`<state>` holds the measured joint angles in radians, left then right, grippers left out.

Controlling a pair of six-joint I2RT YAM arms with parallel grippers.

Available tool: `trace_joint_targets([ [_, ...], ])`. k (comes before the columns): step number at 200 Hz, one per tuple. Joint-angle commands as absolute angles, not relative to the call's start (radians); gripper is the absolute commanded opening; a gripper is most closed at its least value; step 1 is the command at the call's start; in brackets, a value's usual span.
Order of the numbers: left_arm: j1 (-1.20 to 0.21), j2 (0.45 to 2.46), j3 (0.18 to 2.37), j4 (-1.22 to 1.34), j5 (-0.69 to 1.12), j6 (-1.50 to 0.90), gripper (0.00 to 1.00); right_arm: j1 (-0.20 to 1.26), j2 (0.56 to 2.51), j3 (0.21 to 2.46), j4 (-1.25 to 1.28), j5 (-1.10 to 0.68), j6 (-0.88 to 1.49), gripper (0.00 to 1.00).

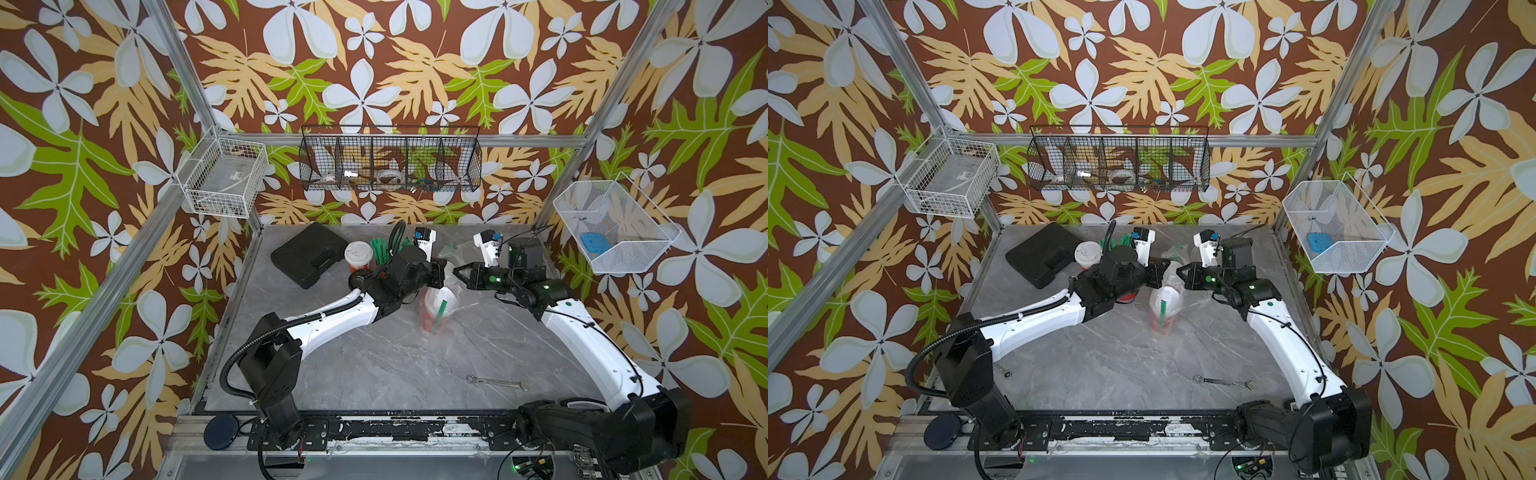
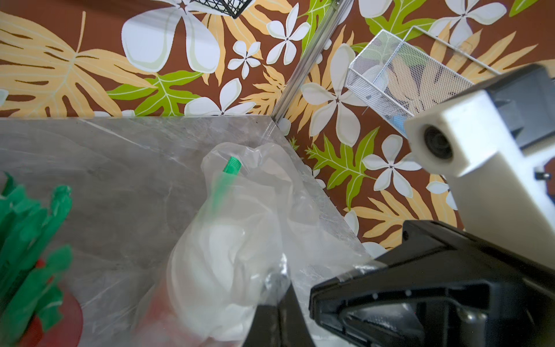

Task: Pack milk tea into plastic carrier bags
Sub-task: Place the plastic carrier bag at the center of the board.

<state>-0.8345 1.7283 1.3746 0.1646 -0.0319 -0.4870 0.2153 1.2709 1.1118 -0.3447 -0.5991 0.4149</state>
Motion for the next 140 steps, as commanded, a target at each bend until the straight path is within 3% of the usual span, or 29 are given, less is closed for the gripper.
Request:
trace_joint_targets([
  [1,-0.814,1.769,1.425,0.163,-0.018,-0.444,0.0,0.204,1.323,1.162,-0.296,-0.617,0.371,0.0],
  [140,-0.663,2.066,1.807,0.183,0.103,-0.413,0.0,0.158,1.804,1.645,-0.304,-0.671,0.348,0.0],
])
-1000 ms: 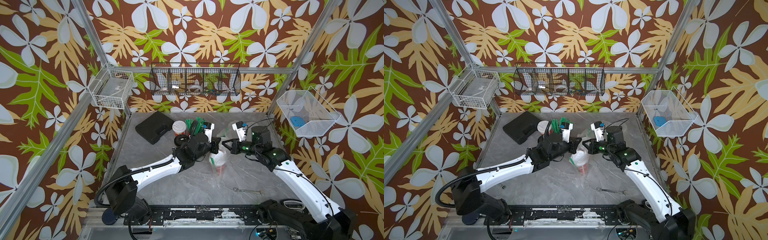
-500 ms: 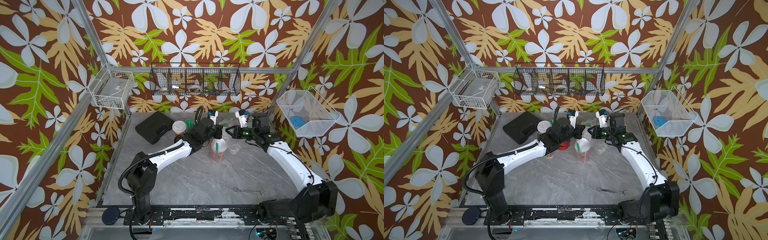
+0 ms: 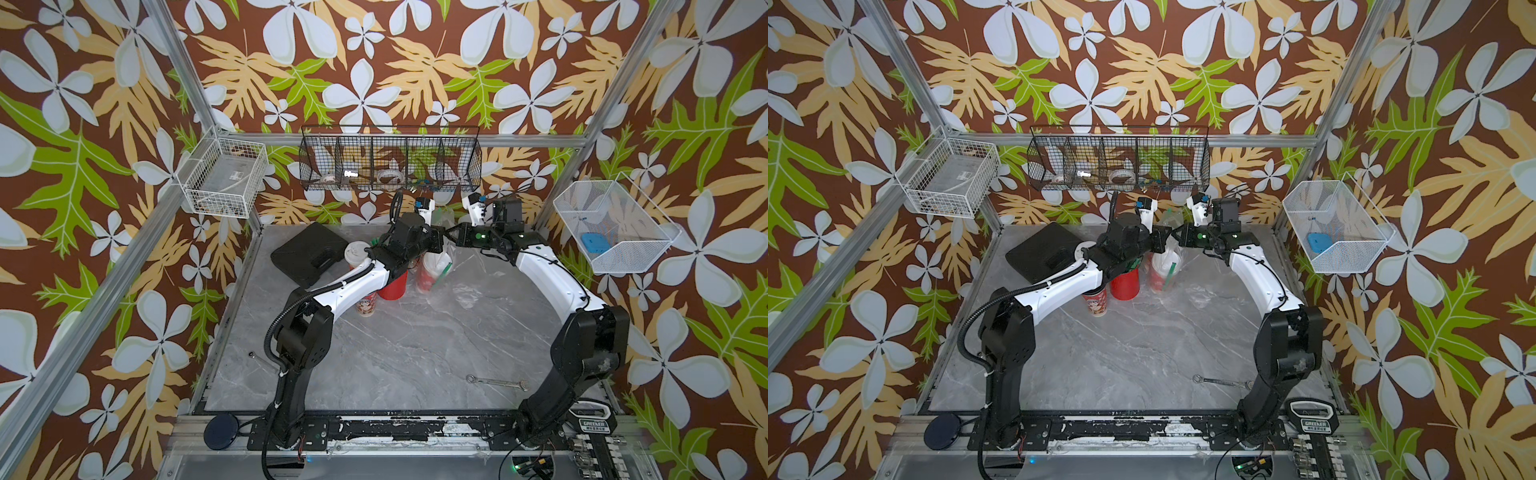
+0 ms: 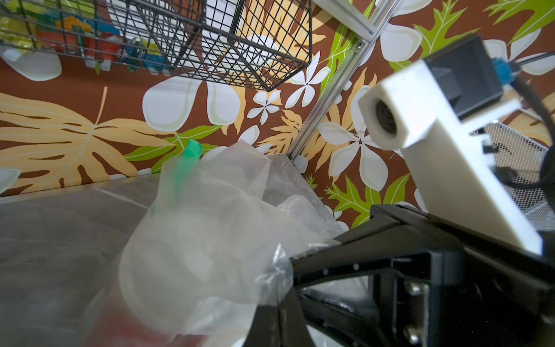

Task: Pack milk tea into plastic carrier bags
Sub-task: Place the plastic carrier bag at the center of the board.

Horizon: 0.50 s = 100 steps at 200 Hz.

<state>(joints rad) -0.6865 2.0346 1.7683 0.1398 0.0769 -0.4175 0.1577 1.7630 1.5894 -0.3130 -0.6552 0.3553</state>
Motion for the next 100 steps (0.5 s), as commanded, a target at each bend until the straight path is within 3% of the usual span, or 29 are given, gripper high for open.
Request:
trace_joint_targets([
  [1,-0.662,2.068,1.808,0.183,0.104,-0.414,0.0,0.158,1.807,1.648,-0.304,-0.671,0.348,0.0],
  [100,-0.576,2.183,1.889,0.245,0.159,-0.476,0.0,0.156,1.987,1.809,-0.315,-0.694,0.383,0.0],
])
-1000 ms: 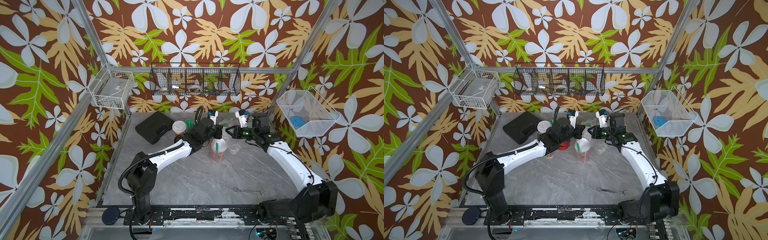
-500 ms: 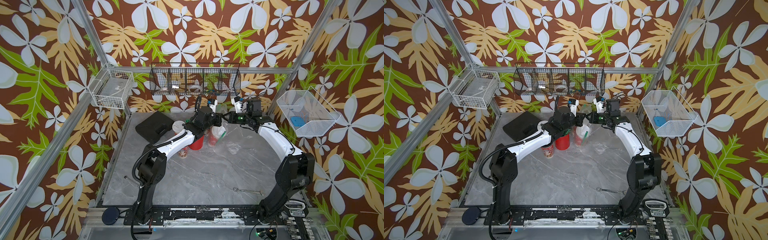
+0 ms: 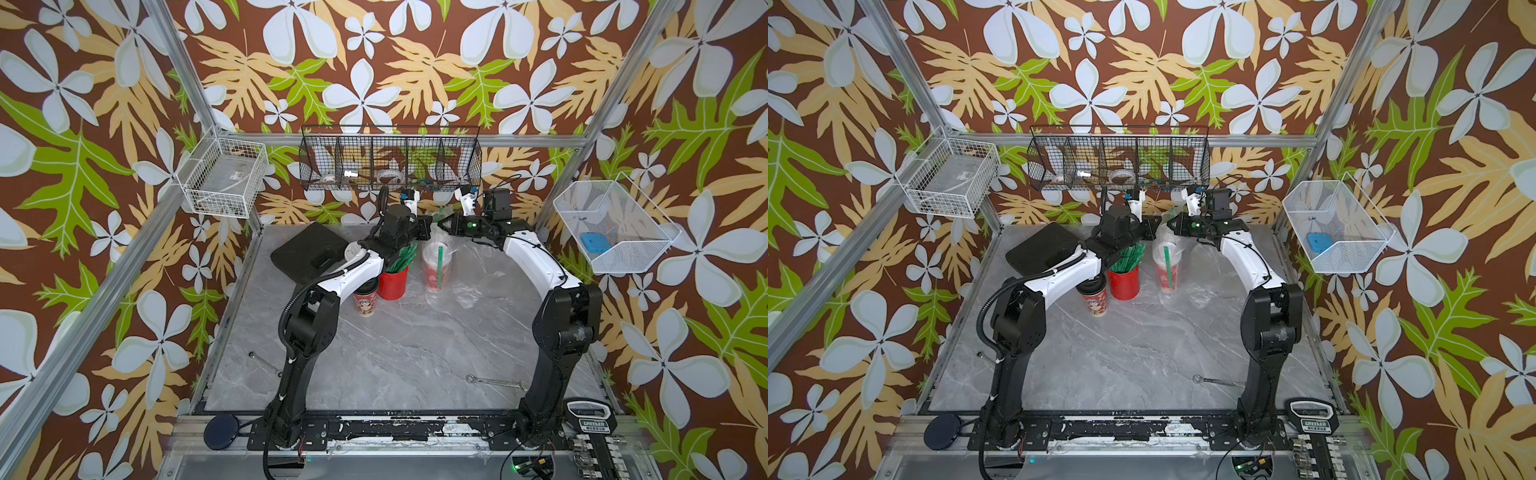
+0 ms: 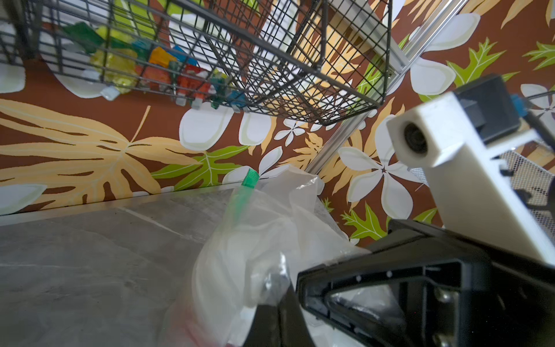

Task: Pack milk tea into plastic carrier bags
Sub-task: Place the plastic carrier bag at the center of the board.

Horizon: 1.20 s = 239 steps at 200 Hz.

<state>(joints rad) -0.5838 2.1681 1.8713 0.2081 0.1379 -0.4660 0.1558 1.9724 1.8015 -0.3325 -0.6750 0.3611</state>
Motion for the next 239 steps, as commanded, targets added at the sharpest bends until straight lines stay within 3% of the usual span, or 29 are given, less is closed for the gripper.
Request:
trace_joint_targets([
  [1,-0.576,2.184,1.89,0.244,0.159,-0.476,0.0,0.155,1.988,1.809,-0.315,-0.695,0.383,0.0],
  [48,-0.575,2.185,1.891,0.235,0.17,-0.477,0.0,0.155,1.975,1.798,-0.33,-0.683,0.382,0.0],
  [70,-0.575,2.171,1.884,0.224,0.178,-0.476,0.07,0.155,1.953,1.786,-0.348,-0.671,0.371,0.0],
  [88,-0.575,2.162,1.878,0.207,0.182,-0.471,0.18,0.155,1.934,1.78,-0.38,-0.65,0.351,0.08],
  [122,-0.576,2.151,1.882,0.145,0.175,-0.439,0.39,0.155,1.897,1.757,-0.442,-0.595,0.314,0.37],
  [144,-0.575,2.149,1.896,0.092,0.17,-0.412,0.49,0.155,1.883,1.753,-0.493,-0.555,0.292,0.49],
  [199,-0.575,2.145,1.925,-0.001,0.169,-0.369,0.68,0.155,1.843,1.73,-0.561,-0.473,0.265,0.71],
  [239,-0.575,2.141,1.949,-0.068,0.172,-0.345,0.8,0.156,1.802,1.724,-0.59,-0.428,0.247,0.82],
])
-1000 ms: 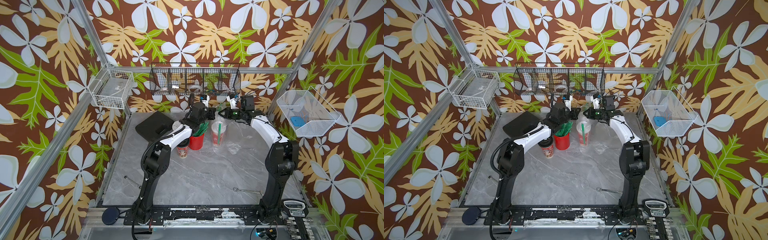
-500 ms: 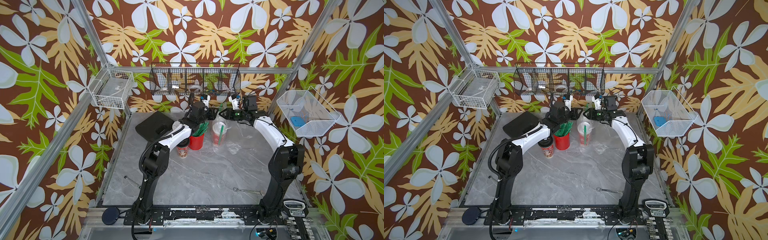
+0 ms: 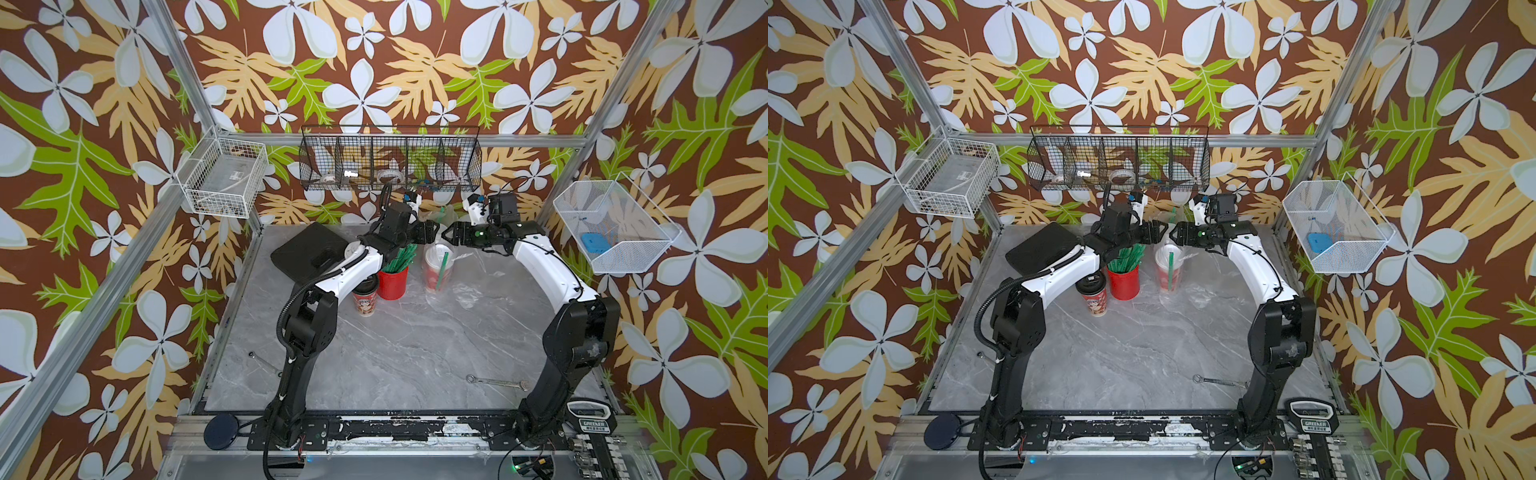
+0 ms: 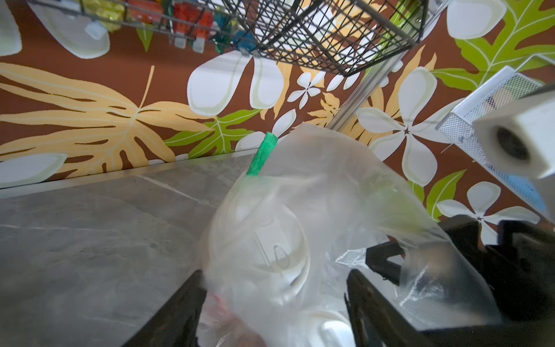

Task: Pack milk tea into plastic carrier bags
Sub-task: Place the plastic carrier bag at the center of the board, then adjust the plastic carrier bag at the center of the board.

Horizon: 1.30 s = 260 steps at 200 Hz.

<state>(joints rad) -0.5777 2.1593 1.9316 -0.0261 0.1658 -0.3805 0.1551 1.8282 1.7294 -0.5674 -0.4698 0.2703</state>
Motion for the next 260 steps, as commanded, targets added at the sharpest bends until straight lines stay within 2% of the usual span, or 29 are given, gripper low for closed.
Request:
trace_joint_targets([
  [1,-0.576,2.141,1.95,-0.069,0.172,-0.345,0.81,0.155,1.801,1.723,-0.59,-0.426,0.246,0.82],
  [9,-0.575,2.137,1.948,-0.075,0.173,-0.344,0.85,0.155,1.79,1.719,-0.591,-0.42,0.244,0.84],
  [15,-0.575,2.134,1.947,-0.078,0.175,-0.343,0.94,0.155,1.782,1.716,-0.593,-0.415,0.241,0.86],
  [24,-0.575,2.129,1.948,-0.081,0.176,-0.342,1.0,0.156,1.77,1.712,-0.595,-0.404,0.241,0.87],
  [130,-0.575,2.042,1.947,-0.084,0.233,-0.338,1.0,0.141,1.607,1.667,-0.655,-0.299,0.218,0.94],
  [178,-0.575,1.949,1.905,-0.069,0.24,-0.321,1.0,0.119,1.492,1.61,-0.729,-0.137,0.212,0.95],
  [204,-0.575,1.863,1.818,-0.002,0.262,-0.337,1.0,0.117,1.433,1.544,-0.768,-0.066,0.227,0.96],
  [260,-0.576,1.626,1.5,0.265,0.343,-0.422,1.0,0.117,1.406,1.31,-0.837,-0.065,0.267,0.99],
])
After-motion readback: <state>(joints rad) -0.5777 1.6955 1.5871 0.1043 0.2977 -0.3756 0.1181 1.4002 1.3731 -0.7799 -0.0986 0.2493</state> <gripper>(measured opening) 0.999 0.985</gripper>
